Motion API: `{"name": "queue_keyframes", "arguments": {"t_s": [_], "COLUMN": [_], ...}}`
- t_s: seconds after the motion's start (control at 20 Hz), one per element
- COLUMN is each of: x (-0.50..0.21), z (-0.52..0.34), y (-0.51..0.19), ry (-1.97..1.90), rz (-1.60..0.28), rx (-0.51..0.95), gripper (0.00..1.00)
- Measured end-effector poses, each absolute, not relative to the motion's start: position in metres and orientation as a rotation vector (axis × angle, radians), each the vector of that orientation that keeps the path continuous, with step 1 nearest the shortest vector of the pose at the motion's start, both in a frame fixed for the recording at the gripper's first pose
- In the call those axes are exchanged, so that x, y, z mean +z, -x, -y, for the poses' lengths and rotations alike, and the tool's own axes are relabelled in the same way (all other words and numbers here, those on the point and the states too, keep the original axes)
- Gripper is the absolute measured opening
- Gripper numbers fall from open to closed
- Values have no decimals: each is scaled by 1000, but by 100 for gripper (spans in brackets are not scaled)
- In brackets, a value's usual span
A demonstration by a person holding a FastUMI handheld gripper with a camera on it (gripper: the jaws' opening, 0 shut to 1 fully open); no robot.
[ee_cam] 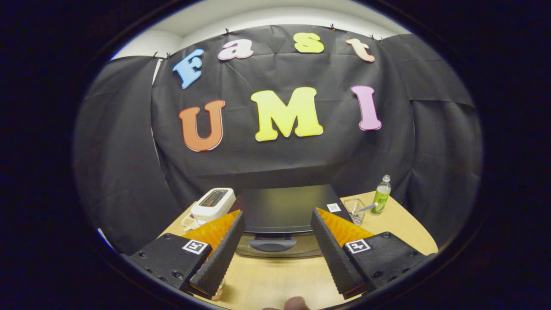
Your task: Open the toaster oven, put the food inside, and close the toaster oven door.
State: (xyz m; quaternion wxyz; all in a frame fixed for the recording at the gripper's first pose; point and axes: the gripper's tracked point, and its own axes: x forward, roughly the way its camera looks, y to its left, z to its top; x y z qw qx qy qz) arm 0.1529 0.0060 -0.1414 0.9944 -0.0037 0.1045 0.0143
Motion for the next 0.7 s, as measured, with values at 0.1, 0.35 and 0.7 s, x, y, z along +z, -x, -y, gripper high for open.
{"name": "queue_keyframes", "arguments": {"t_s": [0.1,0.35,0.7], "x": [-166,-218,-248], "z": [-10,-7,-5], "y": [-176,-219,-233], "ry": [16,37,87], "rz": [-245,-323,-360], "rx": [29,4,-23], "gripper": [100,100,100]}}
